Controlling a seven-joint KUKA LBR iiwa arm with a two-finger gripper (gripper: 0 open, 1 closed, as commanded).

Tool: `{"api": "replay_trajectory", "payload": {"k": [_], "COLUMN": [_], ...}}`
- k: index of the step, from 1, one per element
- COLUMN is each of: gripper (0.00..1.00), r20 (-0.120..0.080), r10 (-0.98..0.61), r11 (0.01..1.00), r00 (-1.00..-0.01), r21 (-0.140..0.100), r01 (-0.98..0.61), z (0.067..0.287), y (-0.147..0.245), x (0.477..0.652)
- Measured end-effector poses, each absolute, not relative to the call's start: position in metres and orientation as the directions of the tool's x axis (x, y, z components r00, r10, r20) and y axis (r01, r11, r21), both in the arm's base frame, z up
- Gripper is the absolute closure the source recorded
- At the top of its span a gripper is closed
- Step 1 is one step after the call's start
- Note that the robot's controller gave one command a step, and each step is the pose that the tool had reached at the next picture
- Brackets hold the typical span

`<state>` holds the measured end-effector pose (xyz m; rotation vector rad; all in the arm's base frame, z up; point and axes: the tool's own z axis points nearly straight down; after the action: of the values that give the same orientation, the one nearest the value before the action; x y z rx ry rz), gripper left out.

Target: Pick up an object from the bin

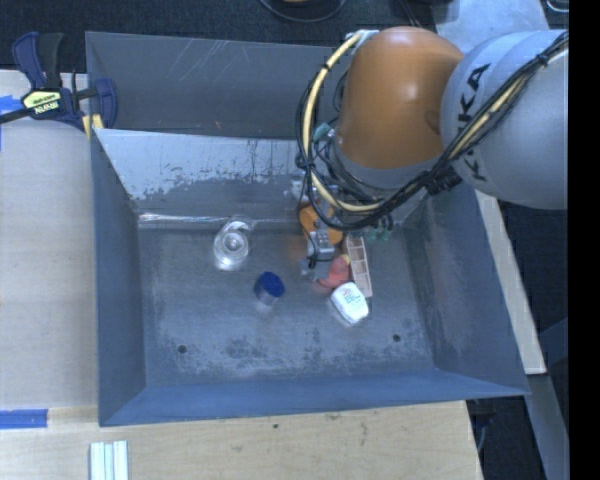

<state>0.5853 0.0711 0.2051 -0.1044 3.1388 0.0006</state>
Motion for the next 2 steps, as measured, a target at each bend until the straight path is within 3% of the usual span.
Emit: {"api": "replay_trajectory", "payload": {"k": [1,2], "gripper": [0.0,0.0], "r20": [-0.009,-0.002], "r10": [-0.135,0.135], "r11": [0.991,0.991], "r00": [-0.991,-0.991], "r21": [0.0,0.001], "r01": [-0.135,0.135], "z": [0.138,0.123], "y": [0.051,0.034], "x": [0.598,0.555]}}
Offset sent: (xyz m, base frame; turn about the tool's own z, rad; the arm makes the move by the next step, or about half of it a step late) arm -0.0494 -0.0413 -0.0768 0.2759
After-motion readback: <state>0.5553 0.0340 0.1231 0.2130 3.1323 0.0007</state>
